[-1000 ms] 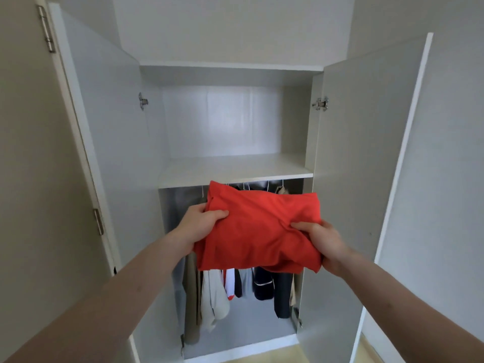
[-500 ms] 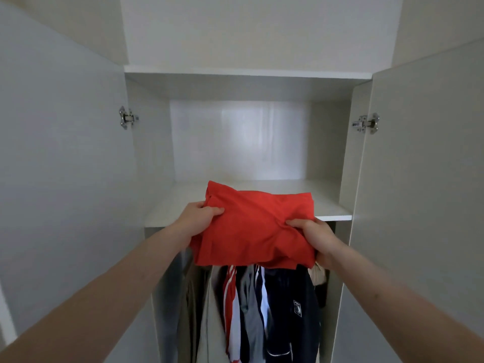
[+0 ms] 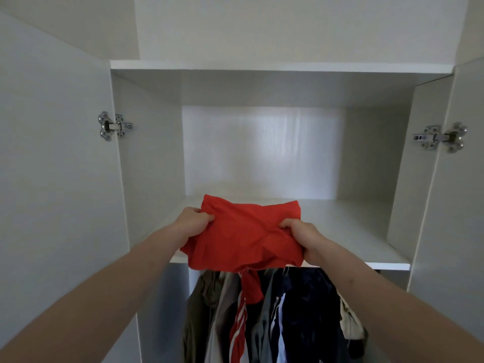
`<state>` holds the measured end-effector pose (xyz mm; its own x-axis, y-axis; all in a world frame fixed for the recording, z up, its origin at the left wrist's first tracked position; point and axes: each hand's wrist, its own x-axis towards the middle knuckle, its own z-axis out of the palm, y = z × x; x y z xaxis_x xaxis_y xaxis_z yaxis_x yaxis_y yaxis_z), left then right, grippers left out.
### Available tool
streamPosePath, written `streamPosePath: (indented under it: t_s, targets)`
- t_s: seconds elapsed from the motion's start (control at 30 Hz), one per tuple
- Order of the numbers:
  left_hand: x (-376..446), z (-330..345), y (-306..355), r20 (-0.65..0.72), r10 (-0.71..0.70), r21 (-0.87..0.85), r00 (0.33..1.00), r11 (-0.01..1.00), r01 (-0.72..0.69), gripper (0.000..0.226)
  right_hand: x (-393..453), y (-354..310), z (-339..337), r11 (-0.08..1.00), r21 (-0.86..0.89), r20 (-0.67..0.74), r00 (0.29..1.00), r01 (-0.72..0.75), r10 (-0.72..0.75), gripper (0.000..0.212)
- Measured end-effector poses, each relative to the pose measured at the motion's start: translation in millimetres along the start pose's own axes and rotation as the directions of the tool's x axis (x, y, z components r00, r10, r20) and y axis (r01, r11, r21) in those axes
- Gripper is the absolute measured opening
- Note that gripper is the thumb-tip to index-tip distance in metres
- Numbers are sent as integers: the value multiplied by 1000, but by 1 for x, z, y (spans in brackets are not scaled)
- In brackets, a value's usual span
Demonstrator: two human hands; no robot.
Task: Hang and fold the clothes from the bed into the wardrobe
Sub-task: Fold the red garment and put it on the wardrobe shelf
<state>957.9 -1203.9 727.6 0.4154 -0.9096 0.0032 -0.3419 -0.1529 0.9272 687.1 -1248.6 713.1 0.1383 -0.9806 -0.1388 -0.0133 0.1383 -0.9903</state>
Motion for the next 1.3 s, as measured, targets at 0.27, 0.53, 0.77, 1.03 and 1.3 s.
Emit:
streamPosePath:
  t_s: [0.27, 0.53, 0.77, 1.03, 1.3]
  targets:
    - [102, 1, -20, -72, -31, 91, 997, 995, 38, 17, 90, 0, 38, 998, -65, -16, 1000, -3, 2, 48]
    - [107, 25, -18, 198, 296, 679, 935, 646, -348, 80, 118, 26, 52, 634, -658, 50, 863, 408, -503, 55]
    - [102, 63, -68, 424, 138, 759, 895, 485, -434, 78, 145, 64, 61, 369, -819, 238, 845, 440, -479, 44]
    - [178, 59, -77, 369, 190, 766, 910, 492, -414, 68, 197, 63, 91, 349, -839, 237, 858, 417, -455, 54]
    - [262, 47, -88, 296, 216, 777, 930, 511, -366, 65, 238, 56, 118, 278, -882, 152, 787, 381, -598, 45]
